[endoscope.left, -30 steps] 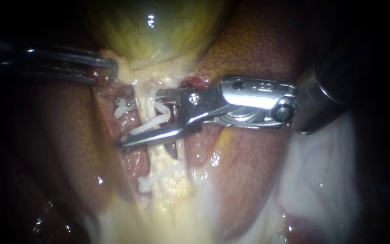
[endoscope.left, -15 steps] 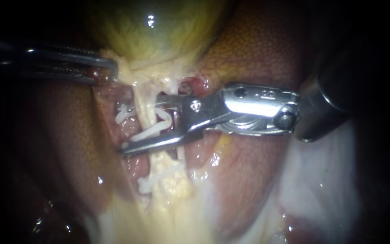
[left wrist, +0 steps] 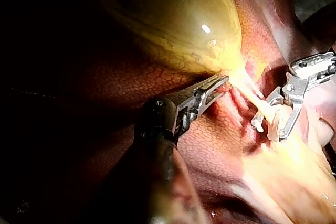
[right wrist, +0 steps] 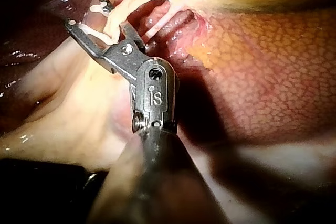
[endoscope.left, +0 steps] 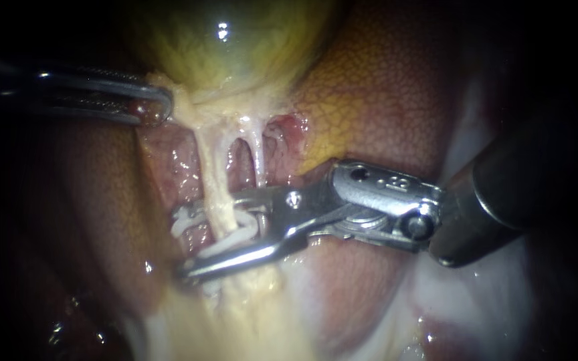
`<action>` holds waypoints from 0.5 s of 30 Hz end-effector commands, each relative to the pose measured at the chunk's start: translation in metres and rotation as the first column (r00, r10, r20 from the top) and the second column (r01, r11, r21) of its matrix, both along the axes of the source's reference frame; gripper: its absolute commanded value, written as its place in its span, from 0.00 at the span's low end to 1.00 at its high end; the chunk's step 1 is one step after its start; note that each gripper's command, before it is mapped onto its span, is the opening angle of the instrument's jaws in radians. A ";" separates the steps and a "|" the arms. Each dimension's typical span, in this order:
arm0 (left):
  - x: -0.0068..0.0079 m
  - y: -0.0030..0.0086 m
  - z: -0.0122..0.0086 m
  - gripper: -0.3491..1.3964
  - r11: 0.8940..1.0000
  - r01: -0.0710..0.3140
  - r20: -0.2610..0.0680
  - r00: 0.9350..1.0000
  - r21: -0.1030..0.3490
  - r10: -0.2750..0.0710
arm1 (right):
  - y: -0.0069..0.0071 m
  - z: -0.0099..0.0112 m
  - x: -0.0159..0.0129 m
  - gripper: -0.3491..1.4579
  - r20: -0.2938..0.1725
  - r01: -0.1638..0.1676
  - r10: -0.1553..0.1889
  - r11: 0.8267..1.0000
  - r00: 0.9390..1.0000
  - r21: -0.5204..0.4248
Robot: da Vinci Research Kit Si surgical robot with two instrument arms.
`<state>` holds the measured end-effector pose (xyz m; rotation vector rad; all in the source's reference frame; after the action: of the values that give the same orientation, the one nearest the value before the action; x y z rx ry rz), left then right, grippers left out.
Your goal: Clipping second clip left tube
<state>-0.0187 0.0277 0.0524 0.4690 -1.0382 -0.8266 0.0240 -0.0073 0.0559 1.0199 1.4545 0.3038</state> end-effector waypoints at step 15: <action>0.0000 0.0000 0.0000 0.00 1.000 0.000 0.000 1.000 0.000 0.000 | 0.0001 -0.0001 0.0000 0.19 0.021 0.004 -0.006 0.999 1.000 0.054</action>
<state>-0.0187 0.0277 0.0524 0.4692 -1.0383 -0.8265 0.0240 -0.0071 0.0558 1.0617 1.4297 0.3543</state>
